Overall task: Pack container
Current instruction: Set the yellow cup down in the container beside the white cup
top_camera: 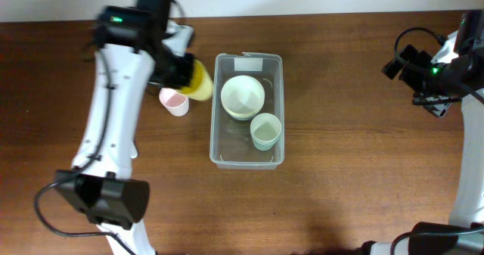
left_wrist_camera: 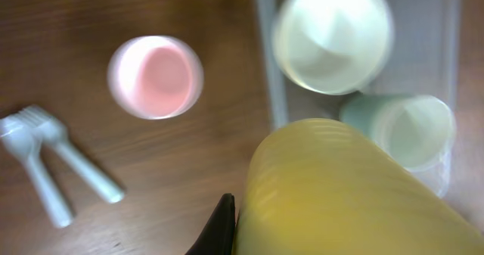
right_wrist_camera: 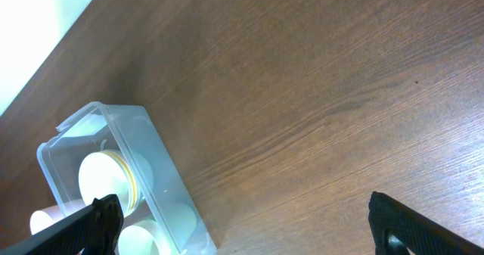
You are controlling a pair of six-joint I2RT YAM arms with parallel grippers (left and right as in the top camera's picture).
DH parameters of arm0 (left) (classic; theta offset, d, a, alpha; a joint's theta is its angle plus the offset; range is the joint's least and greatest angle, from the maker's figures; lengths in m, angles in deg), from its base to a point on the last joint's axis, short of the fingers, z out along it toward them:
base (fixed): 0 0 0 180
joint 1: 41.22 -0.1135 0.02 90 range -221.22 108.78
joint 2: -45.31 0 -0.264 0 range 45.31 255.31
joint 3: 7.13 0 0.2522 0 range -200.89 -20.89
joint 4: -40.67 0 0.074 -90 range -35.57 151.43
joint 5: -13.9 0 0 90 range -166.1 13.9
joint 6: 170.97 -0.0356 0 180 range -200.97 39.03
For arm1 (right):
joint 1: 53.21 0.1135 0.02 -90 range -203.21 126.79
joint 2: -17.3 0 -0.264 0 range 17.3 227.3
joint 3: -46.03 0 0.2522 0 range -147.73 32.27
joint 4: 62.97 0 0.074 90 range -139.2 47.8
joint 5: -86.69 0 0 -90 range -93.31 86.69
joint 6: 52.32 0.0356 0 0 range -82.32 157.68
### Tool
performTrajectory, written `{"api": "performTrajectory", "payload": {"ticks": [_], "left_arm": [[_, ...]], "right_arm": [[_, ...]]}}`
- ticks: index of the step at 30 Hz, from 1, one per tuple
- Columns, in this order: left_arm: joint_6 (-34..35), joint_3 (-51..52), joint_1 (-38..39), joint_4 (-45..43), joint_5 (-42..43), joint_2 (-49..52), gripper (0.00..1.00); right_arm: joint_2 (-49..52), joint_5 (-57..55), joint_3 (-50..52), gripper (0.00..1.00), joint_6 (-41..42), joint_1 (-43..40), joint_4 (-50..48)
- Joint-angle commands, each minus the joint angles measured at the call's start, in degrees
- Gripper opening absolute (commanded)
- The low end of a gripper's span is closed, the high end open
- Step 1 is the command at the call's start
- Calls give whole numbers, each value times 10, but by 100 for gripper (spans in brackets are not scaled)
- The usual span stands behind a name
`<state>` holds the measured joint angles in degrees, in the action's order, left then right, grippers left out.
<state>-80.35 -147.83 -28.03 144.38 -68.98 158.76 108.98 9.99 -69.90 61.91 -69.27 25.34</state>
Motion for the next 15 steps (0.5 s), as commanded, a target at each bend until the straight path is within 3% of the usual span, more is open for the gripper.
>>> {"api": "performTrajectory", "payload": {"ticks": [1, 8, 15], "left_arm": [[-4, 55, 47, -23, 4, 2, 1], [-4, 184, 112, -113, 6, 2, 1], [-2, 267, 127, -187, -5, 2, 1]], "right_arm": [[-3, -5, -6, 99, 2, -1, -2], [-3, -5, -6, 99, 2, -1, -2], [-3, -5, -6, 99, 2, -1, -2]]}}
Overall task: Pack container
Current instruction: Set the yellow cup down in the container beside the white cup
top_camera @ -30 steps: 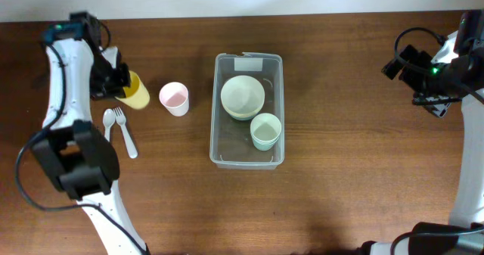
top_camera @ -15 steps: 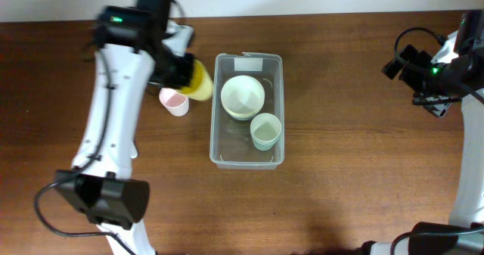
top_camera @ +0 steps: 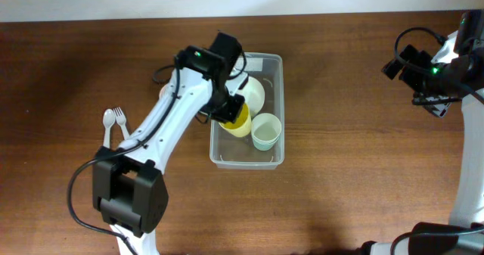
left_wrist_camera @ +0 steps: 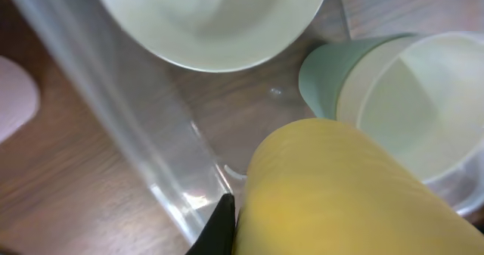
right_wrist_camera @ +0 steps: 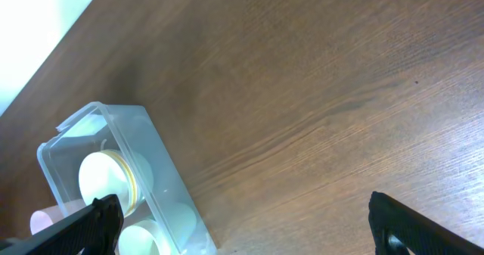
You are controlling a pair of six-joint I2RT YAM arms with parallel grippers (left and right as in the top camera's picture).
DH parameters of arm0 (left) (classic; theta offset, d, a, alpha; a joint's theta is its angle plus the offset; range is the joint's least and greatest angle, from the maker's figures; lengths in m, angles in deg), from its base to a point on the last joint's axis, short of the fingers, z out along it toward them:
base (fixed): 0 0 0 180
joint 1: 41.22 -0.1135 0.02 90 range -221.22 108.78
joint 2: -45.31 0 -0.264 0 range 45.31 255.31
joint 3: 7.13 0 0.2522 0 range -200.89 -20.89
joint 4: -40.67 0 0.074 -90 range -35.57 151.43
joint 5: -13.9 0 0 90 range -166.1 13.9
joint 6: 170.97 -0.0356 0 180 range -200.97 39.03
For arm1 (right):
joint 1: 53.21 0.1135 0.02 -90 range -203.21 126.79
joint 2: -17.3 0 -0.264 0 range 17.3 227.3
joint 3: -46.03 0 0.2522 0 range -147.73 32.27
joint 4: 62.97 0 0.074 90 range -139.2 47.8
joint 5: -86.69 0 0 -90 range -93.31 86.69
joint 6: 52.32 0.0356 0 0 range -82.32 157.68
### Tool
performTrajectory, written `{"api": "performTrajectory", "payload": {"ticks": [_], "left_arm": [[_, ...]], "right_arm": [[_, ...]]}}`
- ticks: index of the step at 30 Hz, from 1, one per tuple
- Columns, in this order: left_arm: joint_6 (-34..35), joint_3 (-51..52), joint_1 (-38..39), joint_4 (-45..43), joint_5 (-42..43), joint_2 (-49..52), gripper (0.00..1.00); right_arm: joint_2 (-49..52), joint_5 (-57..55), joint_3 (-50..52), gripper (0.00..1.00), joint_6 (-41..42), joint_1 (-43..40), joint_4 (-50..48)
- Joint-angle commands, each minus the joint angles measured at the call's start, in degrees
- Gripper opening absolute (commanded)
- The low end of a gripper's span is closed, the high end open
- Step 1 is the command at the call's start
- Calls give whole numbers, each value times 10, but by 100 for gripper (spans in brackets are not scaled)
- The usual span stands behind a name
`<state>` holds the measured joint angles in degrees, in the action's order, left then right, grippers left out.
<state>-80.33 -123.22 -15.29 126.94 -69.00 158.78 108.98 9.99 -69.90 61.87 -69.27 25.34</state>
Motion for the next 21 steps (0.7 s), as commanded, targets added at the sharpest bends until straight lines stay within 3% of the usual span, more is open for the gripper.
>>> {"api": "performTrajectory", "payload": {"ticks": [1, 12, 21], "left_arm": [[0, 29, -1, -20, -12, 2, 1], [0, 52, -1, -48, -25, 2, 3], [0, 77, -1, -75, -39, 3, 16]], "right_arm": [[-3, -5, -6, 99, 2, -1, -2], [-3, -5, -6, 99, 2, -1, -2], [-3, -5, -6, 99, 2, -1, -2]]}}
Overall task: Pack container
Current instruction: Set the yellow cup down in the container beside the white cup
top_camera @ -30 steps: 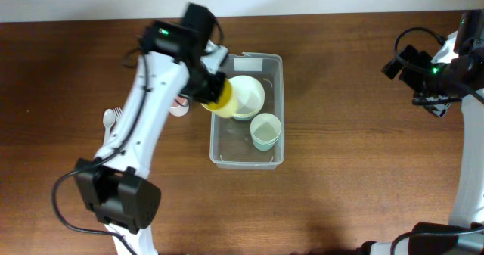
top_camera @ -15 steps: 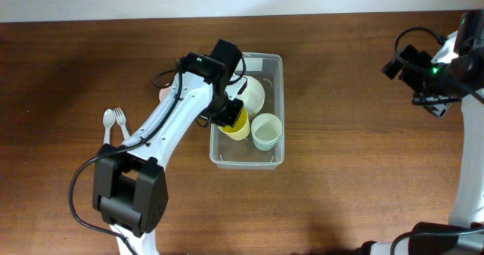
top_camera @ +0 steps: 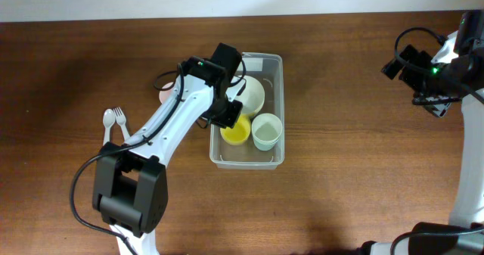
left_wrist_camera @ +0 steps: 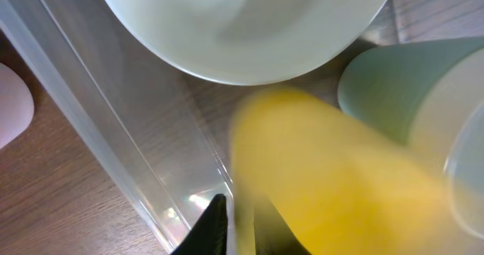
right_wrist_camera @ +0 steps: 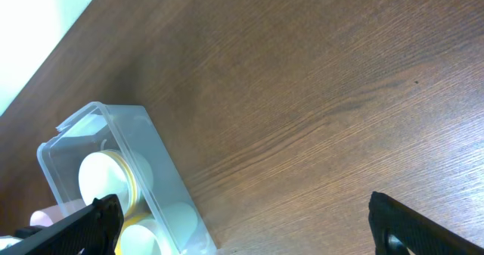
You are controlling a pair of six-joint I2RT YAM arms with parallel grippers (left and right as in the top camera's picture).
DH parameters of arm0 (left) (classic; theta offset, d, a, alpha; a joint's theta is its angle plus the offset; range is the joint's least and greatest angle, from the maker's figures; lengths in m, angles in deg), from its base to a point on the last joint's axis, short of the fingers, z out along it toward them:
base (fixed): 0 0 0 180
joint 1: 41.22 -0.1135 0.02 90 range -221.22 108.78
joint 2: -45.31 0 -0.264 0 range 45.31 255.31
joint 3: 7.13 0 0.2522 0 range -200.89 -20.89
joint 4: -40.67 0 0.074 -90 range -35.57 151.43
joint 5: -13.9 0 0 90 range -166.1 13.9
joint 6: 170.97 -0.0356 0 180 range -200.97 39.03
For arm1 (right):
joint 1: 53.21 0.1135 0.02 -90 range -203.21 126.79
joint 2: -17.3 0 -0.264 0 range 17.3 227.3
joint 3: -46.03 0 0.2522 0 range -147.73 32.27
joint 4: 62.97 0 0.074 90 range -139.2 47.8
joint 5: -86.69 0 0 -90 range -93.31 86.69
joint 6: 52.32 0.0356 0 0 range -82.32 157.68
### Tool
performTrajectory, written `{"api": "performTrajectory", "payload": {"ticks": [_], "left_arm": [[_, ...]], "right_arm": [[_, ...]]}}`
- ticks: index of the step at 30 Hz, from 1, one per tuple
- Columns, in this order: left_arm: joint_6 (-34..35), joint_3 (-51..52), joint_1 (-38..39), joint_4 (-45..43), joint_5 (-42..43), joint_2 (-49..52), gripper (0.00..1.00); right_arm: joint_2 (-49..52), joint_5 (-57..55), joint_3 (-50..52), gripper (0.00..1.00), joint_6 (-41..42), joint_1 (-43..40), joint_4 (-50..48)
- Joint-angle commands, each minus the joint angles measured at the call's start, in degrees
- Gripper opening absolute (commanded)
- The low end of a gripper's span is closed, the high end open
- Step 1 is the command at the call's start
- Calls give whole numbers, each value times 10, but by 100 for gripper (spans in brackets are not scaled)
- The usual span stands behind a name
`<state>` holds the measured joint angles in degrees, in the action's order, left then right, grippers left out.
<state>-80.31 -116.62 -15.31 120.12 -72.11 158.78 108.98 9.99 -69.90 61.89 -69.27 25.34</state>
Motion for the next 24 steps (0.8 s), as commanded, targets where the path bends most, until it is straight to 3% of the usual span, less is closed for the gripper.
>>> {"api": "performTrajectory", "payload": {"ticks": [1, 13, 17, 24], "left_arm": [[-1, 11, -1, -8, -8, 4, 16], [-1, -15, -1, 9, -8, -2, 16], [0, -95, -5, 62, -22, -20, 37], [0, -178, -49, 76, -169, -51, 69]], "right_arm": [[-3, -5, -6, 99, 2, -1, -2], [-3, -5, -6, 99, 2, -1, -2], [-3, -5, -6, 99, 2, -1, -2], [-3, -5, -6, 99, 2, -1, -2]]}}
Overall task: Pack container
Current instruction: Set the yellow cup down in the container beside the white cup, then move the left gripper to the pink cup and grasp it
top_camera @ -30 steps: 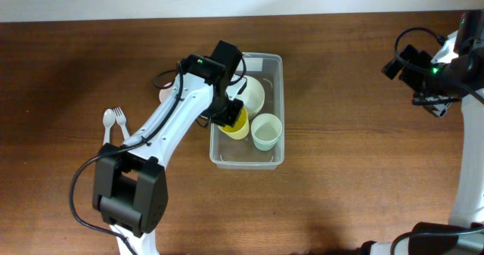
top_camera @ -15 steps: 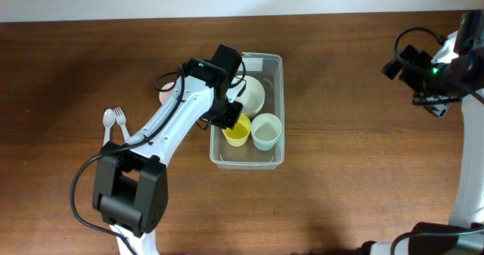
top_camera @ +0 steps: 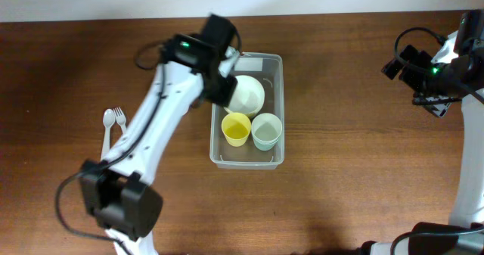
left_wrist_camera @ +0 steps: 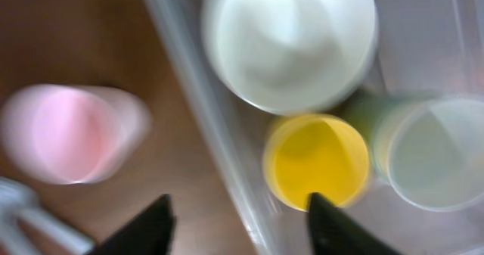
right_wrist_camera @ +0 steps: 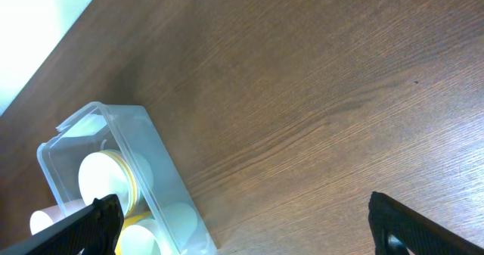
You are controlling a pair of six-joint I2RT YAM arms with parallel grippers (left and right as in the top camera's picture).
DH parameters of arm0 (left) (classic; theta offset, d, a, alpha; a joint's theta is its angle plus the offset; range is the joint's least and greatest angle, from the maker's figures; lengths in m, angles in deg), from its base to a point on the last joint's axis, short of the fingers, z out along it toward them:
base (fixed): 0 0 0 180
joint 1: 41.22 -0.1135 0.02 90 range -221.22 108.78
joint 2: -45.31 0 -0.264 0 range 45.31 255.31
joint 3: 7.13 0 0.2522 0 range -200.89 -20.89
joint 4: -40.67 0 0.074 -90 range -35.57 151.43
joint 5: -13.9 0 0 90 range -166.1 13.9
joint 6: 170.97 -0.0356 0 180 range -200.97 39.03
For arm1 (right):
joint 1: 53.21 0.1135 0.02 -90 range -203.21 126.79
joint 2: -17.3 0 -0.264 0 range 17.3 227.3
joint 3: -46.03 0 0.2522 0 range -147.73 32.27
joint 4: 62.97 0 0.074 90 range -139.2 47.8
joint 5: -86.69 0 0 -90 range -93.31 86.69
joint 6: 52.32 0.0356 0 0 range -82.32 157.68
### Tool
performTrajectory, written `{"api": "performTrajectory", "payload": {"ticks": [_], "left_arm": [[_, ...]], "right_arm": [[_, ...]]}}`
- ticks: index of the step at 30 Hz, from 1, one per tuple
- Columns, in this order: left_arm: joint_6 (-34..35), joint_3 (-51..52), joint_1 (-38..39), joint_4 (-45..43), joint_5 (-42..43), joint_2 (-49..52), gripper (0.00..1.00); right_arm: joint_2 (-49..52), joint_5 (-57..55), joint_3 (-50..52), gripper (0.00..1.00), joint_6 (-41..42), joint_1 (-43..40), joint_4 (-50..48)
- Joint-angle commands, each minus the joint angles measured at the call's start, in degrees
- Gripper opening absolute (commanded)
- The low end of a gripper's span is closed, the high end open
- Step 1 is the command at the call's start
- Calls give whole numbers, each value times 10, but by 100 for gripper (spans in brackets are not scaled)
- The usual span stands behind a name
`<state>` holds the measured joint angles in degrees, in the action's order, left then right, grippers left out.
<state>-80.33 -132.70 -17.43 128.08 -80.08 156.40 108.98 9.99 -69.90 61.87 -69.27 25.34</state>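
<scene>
The clear plastic container (top_camera: pixel 273 66) stands mid-table. Inside it are stacked white bowls (top_camera: pixel 246 94), a yellow cup (top_camera: pixel 236 128) and a pale green cup (top_camera: pixel 265 130), both upright. The left wrist view shows the yellow cup (left_wrist_camera: pixel 316 160) standing free beside the green cup (left_wrist_camera: pixel 431 153) and below the bowls (left_wrist_camera: pixel 289 43). My left gripper (top_camera: pixel 218 87) hangs open and holding nothing over the container's left wall (left_wrist_camera: pixel 197 111); its fingertips (left_wrist_camera: pixel 155 223) straddle that wall. A pink cup (left_wrist_camera: pixel 72 134) stands on the table left of the container. My right gripper (right_wrist_camera: pixel 249 232) is open at the far right.
Two white plastic forks (top_camera: pixel 113 122) lie on the wood left of my left arm. The container (right_wrist_camera: pixel 155 160) shows at the lower left of the right wrist view, far from that gripper. The table's back edge meets a white wall.
My left gripper has let go of the yellow cup, which now stands upright in the container. The gripper has opened and is higher, over the container's left wall. The right arm is unchanged.
My left gripper held the yellow cup on its side, left of the container near the pink cup. Then it held the cup inside the container beside the green cup, then lower by the bowls. Now the cup stands there and the gripper is open above.
</scene>
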Motion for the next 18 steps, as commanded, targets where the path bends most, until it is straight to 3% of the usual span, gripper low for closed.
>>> {"api": "performTrajectory", "payload": {"ticks": [1, 7, 10, 18], "left_arm": [[0, -17, -41, -7, -94, -25, 69], [19, -16, -137, -12, -19, 15, 68], [19, -16, -176, -8, 46, 49, 61], [19, -16, -202, -15, 74, 150, 57]], "right_arm": [[-3, -5, -6, 99, 2, -1, -2], [-3, -5, -6, 99, 2, -1, -2], [-3, -5, -6, 99, 2, -1, -2], [-3, -5, -6, 99, 2, -1, -2]]}}
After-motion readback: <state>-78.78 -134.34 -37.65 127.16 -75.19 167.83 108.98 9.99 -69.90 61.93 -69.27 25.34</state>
